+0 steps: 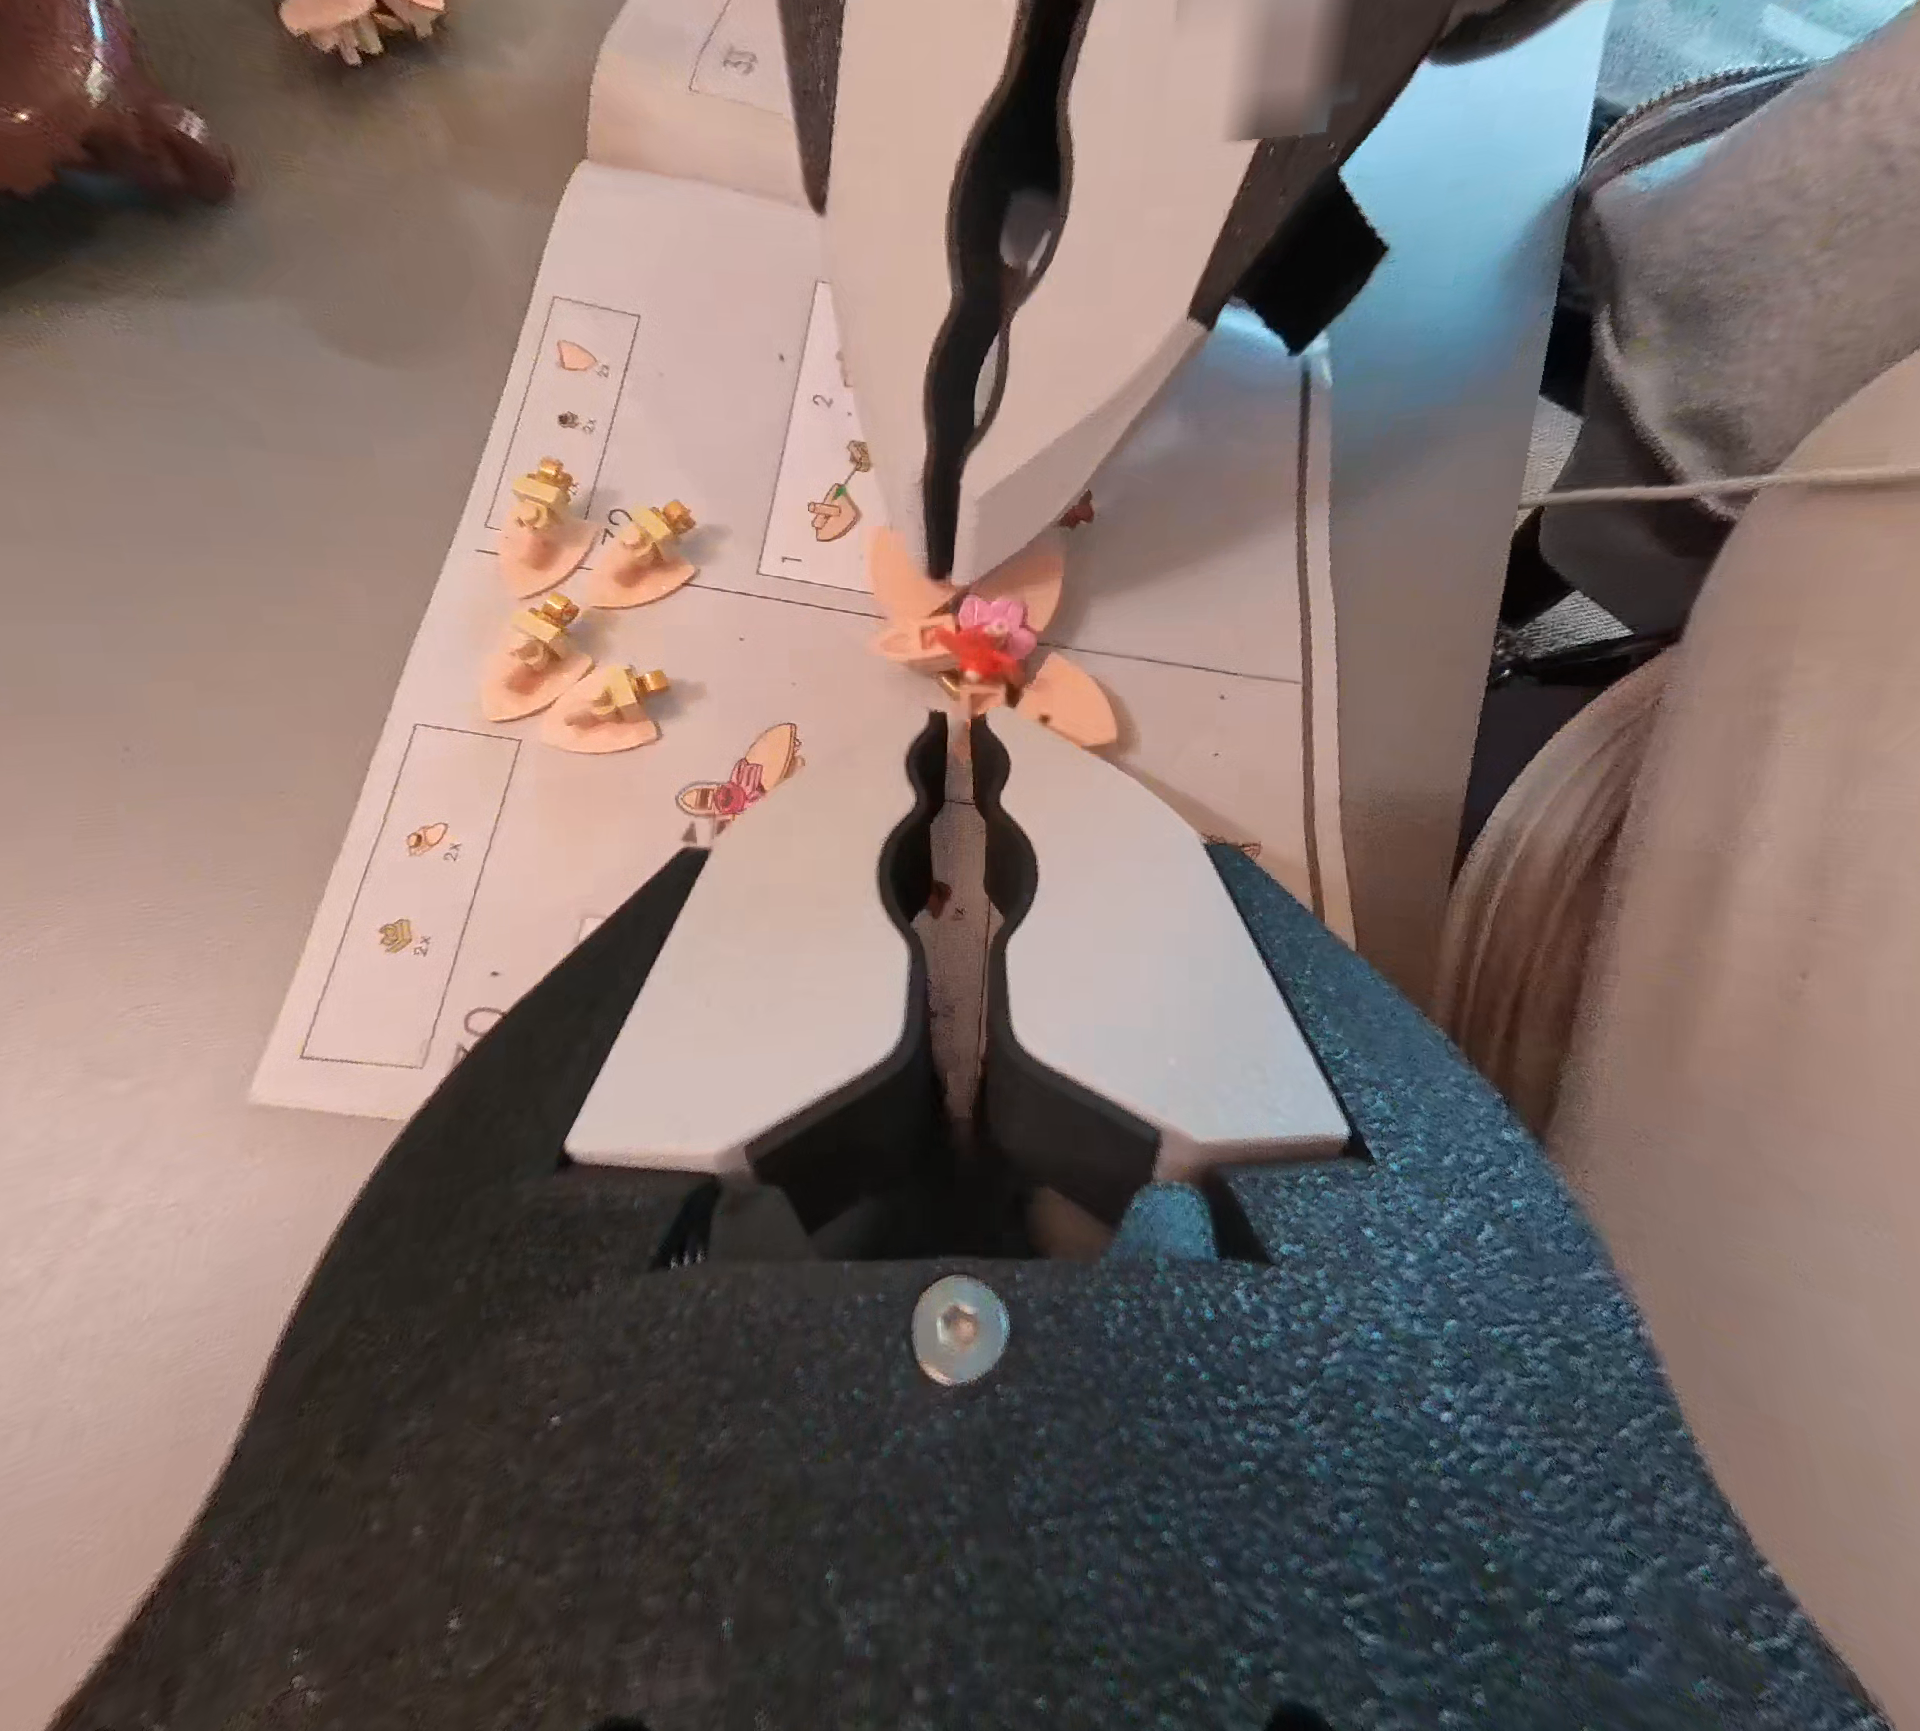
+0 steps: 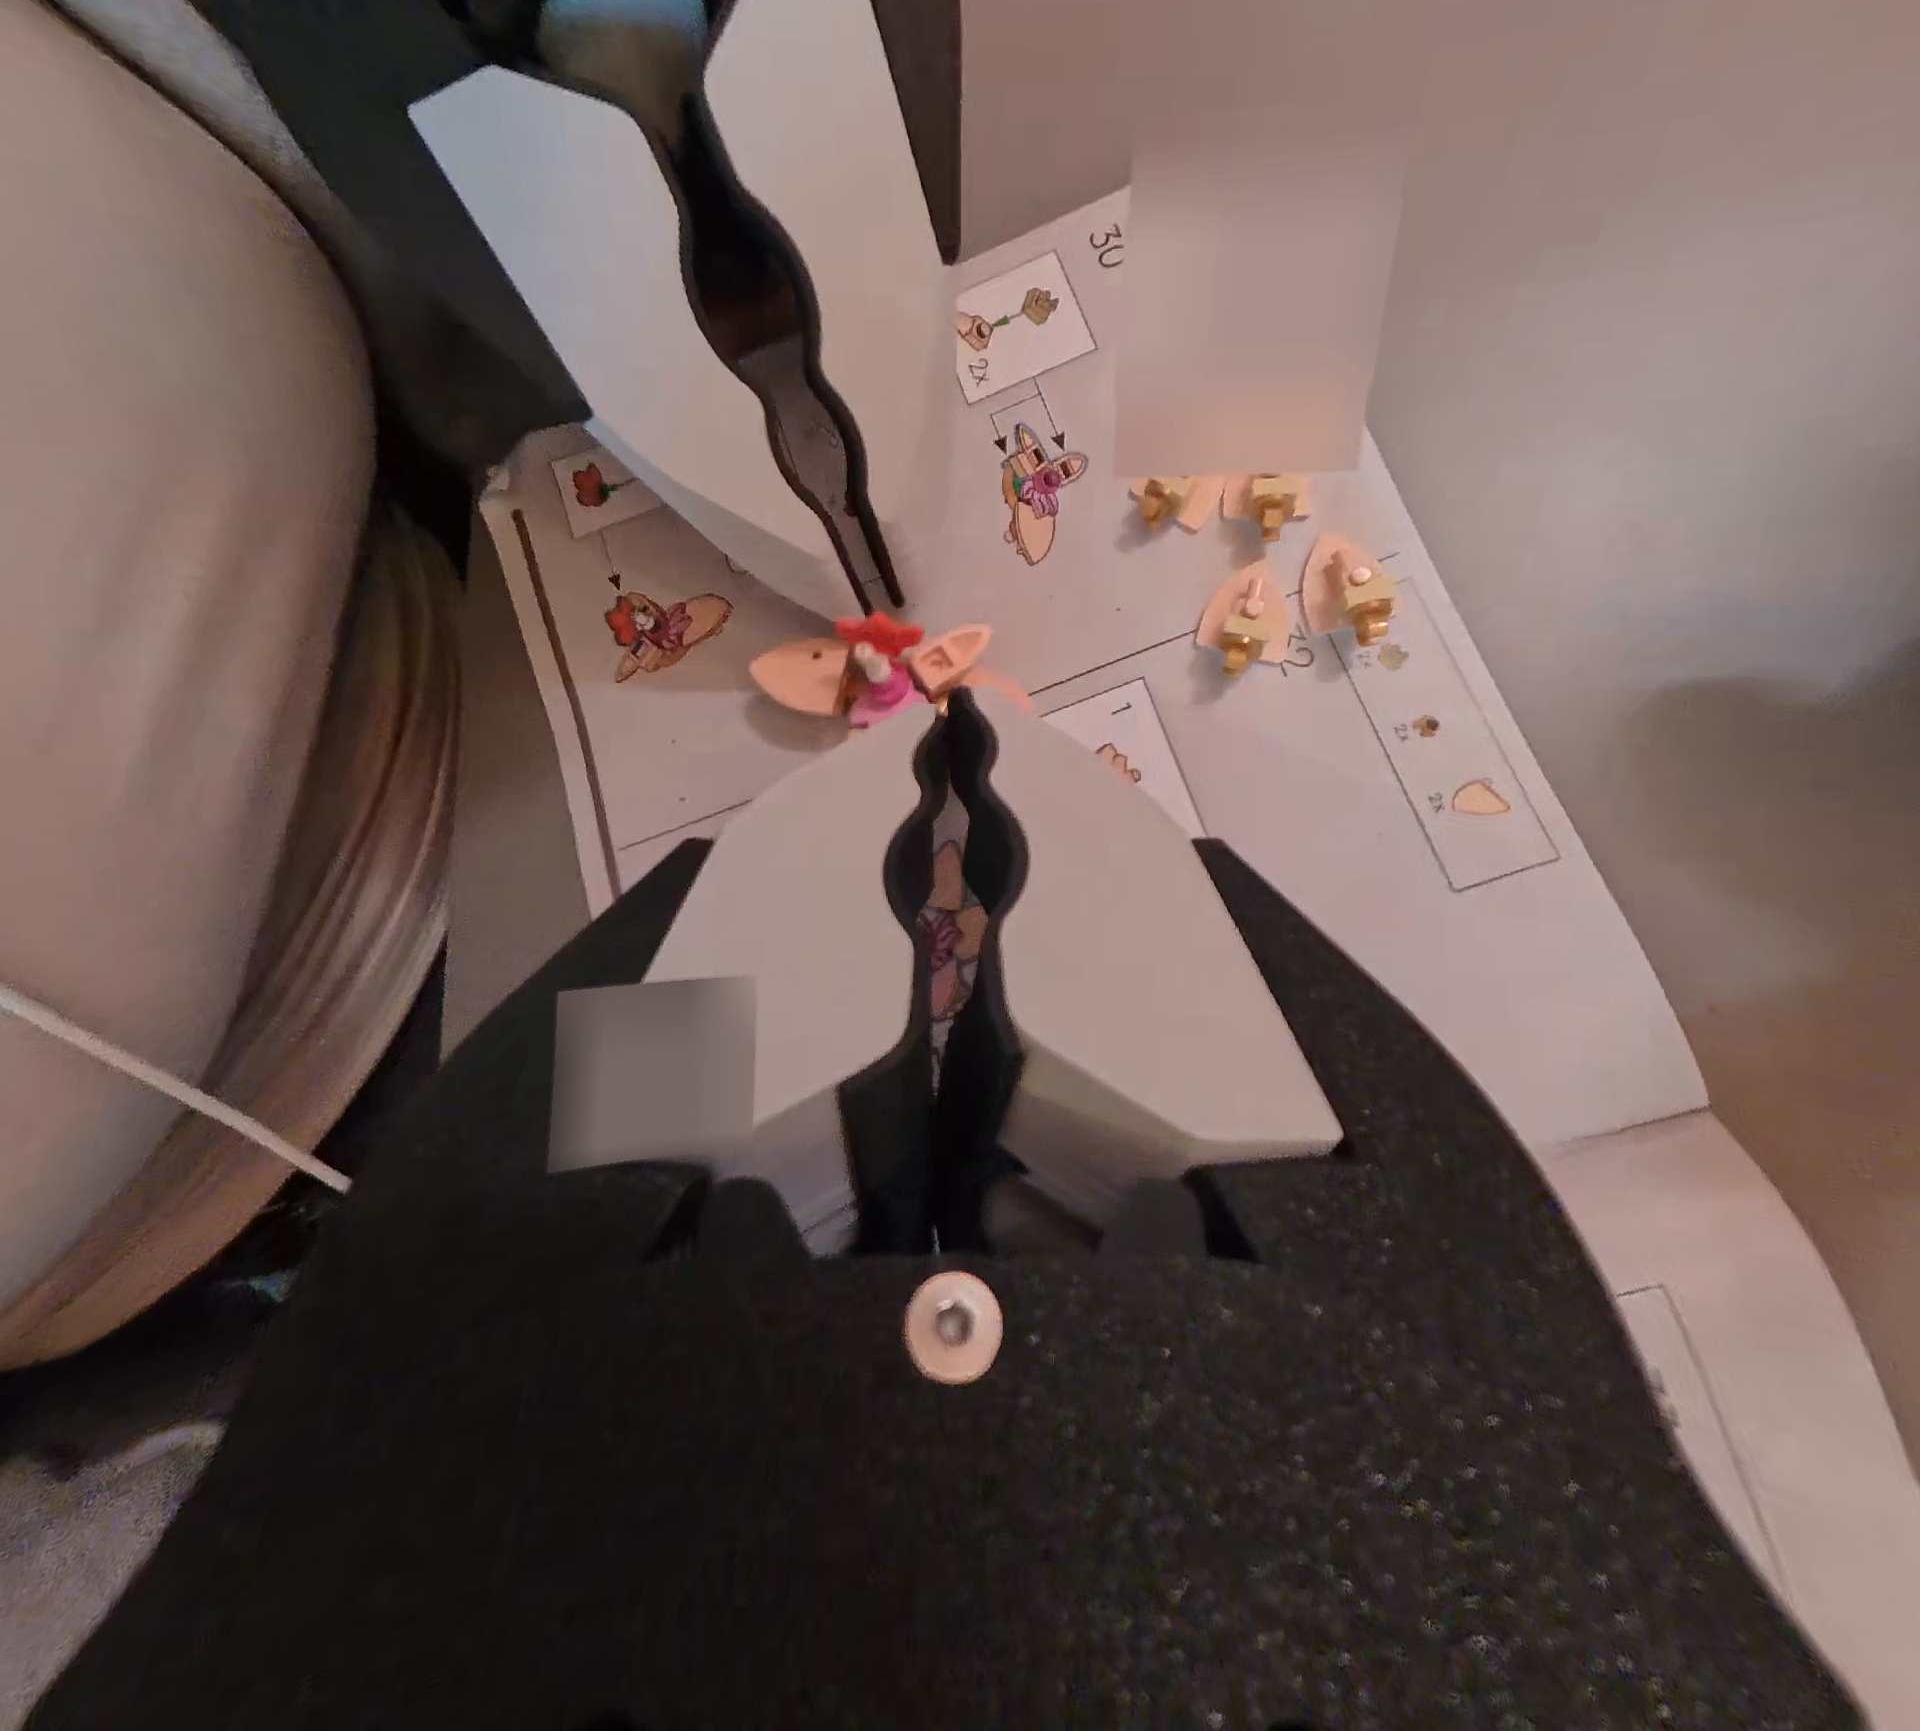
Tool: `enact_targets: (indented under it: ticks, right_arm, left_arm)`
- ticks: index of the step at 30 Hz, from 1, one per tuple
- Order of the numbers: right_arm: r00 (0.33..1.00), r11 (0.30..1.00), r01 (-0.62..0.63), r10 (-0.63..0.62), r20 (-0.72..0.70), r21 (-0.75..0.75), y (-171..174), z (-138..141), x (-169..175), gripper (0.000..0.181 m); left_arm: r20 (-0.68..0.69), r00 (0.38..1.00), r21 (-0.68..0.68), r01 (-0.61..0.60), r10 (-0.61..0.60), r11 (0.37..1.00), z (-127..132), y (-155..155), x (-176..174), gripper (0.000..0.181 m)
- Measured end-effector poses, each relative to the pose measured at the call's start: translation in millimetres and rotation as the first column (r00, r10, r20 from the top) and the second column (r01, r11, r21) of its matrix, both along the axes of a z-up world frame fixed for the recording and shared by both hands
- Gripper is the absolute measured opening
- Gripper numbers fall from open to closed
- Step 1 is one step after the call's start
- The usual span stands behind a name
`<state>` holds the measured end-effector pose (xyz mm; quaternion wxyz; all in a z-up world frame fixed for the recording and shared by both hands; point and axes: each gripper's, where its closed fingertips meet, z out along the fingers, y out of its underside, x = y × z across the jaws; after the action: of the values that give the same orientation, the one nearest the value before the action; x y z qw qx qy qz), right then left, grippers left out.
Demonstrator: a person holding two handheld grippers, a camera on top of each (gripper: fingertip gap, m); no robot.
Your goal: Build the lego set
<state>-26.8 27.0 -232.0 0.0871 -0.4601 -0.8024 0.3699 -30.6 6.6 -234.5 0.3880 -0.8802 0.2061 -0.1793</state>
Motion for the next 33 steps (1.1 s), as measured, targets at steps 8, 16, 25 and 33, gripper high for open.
enact_targets:
  ticks: [8, 16, 25, 33]
  right_arm:
    - [0.985, 0.986, -0.16, 0.163, 0.06, -0.044, -6.1, 6.1, -5.6, 0.0]
    - [0.958, 0.962, -0.274, 0.272, 0.091, 0.005, -6.4, -2.3, -3.7, 0.0]
    - [0.99, 0.995, -0.085, 0.09, 0.105, -0.054, -8.6, 22.1, 2.2, 0.008]
    - [0.959, 0.961, 0.277, -0.275, 0.07, -0.014, -13.7, 4.1, 8.9, 0.021]
  left_arm:
    - [0.008, 1.0, 0.004, 0.028, -0.028, 1.0, 2.2, 5.1, -1.4, 0.003]
    - [0.03, 0.999, -0.011, 0.029, -0.028, 1.0, -0.1, 8.3, -2.8, 0.001]
    - [0.147, 0.989, 0.06, -0.031, 0.021, 0.998, 27.0, 28.5, -28.9, 0.003]
    - [0.126, 0.99, -0.013, 0.068, -0.065, 0.998, 16.0, 35.9, -13.0, 0.007]
